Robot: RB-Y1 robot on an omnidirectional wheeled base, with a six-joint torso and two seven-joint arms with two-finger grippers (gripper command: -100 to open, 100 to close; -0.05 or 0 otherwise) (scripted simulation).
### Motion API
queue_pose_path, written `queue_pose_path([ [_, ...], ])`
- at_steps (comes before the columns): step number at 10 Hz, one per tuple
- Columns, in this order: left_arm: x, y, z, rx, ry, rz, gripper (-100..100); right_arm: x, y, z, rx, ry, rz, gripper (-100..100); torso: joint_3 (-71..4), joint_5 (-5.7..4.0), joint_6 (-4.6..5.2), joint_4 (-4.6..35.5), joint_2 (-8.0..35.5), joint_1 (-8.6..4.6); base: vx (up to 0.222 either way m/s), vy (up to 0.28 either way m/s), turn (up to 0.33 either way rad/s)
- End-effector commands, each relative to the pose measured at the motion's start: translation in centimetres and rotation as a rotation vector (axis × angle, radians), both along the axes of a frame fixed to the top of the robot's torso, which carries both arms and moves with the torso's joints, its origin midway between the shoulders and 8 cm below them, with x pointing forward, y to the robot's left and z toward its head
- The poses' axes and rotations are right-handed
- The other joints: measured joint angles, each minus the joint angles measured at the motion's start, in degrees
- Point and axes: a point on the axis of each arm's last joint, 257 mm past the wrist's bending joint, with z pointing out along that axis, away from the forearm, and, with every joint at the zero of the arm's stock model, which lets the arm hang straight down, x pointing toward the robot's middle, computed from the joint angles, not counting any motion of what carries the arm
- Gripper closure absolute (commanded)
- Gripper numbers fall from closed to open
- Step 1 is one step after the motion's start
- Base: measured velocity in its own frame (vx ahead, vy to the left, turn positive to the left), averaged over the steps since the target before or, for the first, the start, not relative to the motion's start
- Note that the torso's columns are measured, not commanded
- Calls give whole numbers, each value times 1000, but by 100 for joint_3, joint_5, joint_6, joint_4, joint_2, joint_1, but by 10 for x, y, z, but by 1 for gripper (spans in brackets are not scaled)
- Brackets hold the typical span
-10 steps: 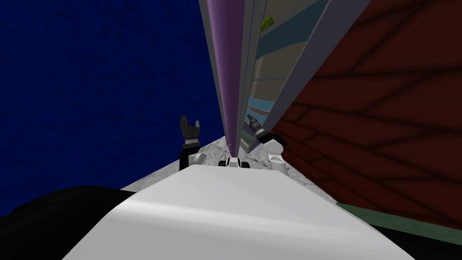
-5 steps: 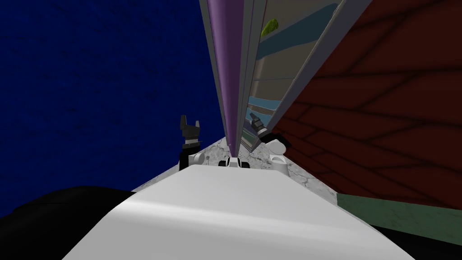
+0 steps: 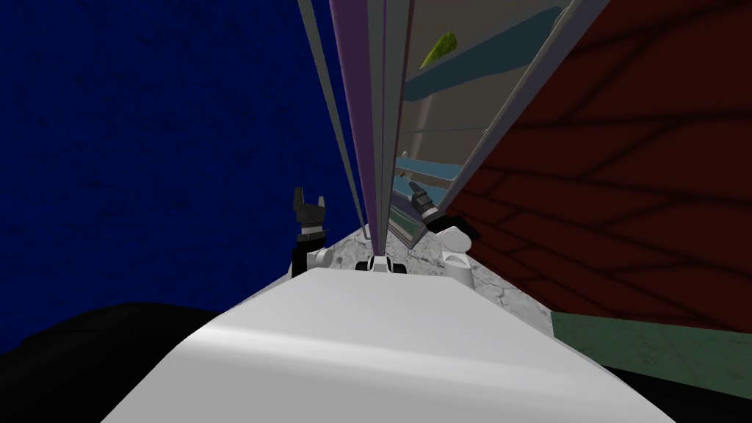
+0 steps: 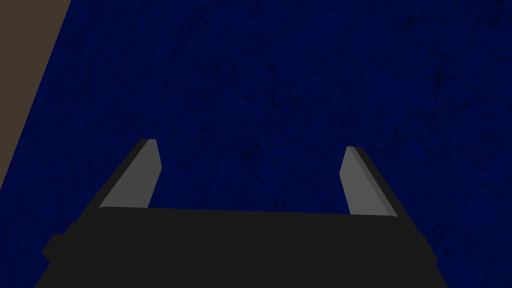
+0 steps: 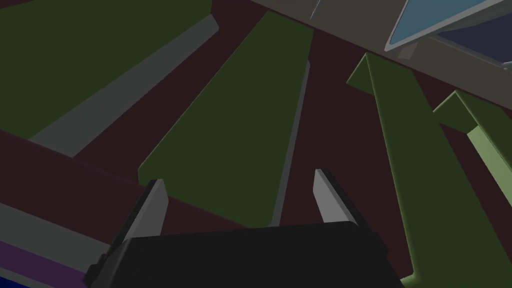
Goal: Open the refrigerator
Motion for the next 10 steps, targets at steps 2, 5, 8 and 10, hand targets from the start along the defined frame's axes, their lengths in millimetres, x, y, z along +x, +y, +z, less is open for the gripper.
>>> queue_pose_path([
  [2, 0, 0, 0, 0, 0, 0, 0, 5, 4, -8, 7, 1, -14, 100, 41, -10, 0, 19, 65, -36, -83, -79, 96],
  [5, 0, 0, 0, 0, 0, 0, 0, 7, -3, -10, 2, -6, -33, -100, 5, 8, 0, 2, 7, 30, -29, 27, 36],
  [8, 0, 0, 0, 0, 0, 0, 0, 11, -9, -14, 17, -15, -64, -100, 14, -1, 1, 7, 22, -3, -27, 98, 38],
  [10, 0, 0, 0, 0, 0, 0, 0, 14, -14, -17, 31, -20, -90, -100, 12, -4, 1, 6, 18, -11, -5, 102, 49],
])
